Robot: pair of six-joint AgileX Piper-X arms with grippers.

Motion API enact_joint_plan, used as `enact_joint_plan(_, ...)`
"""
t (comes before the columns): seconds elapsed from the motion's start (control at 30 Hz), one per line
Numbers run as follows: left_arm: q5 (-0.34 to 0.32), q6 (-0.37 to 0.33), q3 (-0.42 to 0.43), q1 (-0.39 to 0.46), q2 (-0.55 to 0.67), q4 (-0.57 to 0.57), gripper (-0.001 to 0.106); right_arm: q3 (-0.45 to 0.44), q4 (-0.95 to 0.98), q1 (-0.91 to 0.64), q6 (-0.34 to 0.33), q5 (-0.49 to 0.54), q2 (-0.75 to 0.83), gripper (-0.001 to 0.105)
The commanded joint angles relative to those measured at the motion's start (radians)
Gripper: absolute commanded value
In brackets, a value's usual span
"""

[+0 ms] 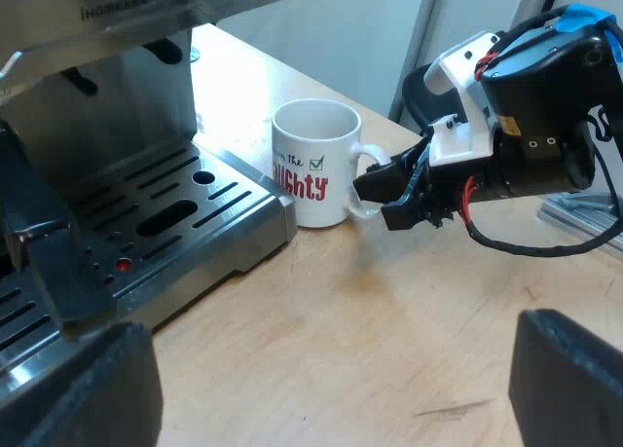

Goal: Remove mug from coffee machine

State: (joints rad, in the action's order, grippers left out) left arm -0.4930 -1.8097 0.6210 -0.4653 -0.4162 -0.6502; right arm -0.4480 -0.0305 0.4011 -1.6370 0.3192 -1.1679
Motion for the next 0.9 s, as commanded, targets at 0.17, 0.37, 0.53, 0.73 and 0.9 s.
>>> enact_joint_plan(0.17,-0.013,-0.012,0.004,-0.005,-0.003,-0.002,0.077,0.020,0.131,0.000,0.004,-0.038,-0.017,0.019)
enact_joint_plan(0.37,-0.013,-0.012,0.004,-0.005,-0.003,-0.002,0.077,0.020,0.178,0.000,0.004,-0.038,-0.017,0.052)
enact_joint_plan(0.53,-0.013,-0.012,0.004,-0.005,-0.003,-0.002,0.077,0.017,0.248,0.000,0.004,-0.046,-0.009,0.060)
enact_joint_plan(0.73,-0.013,-0.012,0.004,-0.005,-0.003,-0.002,0.077,-0.008,0.422,0.000,0.004,-0.070,0.059,0.063)
enact_joint_plan(0.9,-0.013,-0.012,0.004,-0.005,-0.003,-0.002,0.077,-0.019,0.521,0.000,0.004,-0.100,0.182,0.063)
